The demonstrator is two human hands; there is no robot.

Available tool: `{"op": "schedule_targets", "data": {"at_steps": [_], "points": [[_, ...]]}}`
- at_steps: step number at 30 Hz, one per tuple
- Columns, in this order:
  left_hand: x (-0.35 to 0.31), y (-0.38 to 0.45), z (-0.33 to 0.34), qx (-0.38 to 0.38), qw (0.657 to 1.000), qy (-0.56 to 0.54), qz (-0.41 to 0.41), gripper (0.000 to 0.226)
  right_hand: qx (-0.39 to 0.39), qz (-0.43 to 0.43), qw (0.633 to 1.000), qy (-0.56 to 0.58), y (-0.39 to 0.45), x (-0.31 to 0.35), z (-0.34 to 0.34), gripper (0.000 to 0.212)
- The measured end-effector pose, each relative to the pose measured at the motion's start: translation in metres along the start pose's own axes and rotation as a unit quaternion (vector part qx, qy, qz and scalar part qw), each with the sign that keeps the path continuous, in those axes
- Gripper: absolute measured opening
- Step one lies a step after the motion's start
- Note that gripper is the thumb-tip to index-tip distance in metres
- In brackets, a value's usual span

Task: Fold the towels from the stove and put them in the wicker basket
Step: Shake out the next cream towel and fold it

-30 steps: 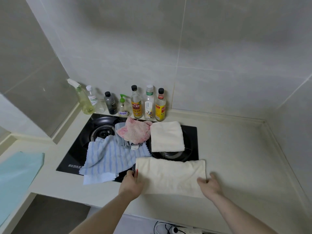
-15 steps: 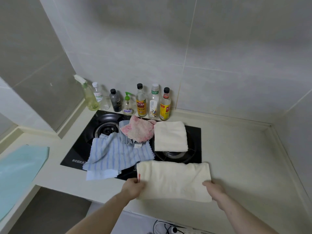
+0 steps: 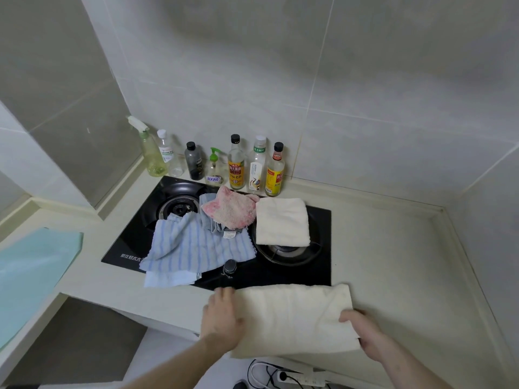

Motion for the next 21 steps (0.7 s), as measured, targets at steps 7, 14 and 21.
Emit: {"op": "schedule_targets", "data": {"at_steps": [7, 14, 21], "points": [[-0.09, -0.017, 0.057, 0.226, 0.951, 0.084, 0.194, 0.082, 0.034, -0.048, 0.998, 0.031, -0.015, 0.019, 0.008, 0.039], [-0.096, -0.014, 0.07, 0.278, 0.924, 0.176, 0.194, 0.085, 0.043, -0.054, 0.996, 0.053, -0.028, 0.028, 0.012, 0.032], [-0.089, -0.002, 0.058, 0.282, 0.92, 0.162, 0.217, 0.079, 0.079, -0.044, 0.993, 0.083, -0.036, 0.029, 0.015, 0.035]]}}
Point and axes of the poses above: each hand's wrist, its own y-axis towards the middle knuckle, its own z-axis out of the palm, x = y × z, the point moved 4 cm from there along y, towards the middle knuckle, and after that the axes turned 15 degrees about -y, right-handed, at the moved point
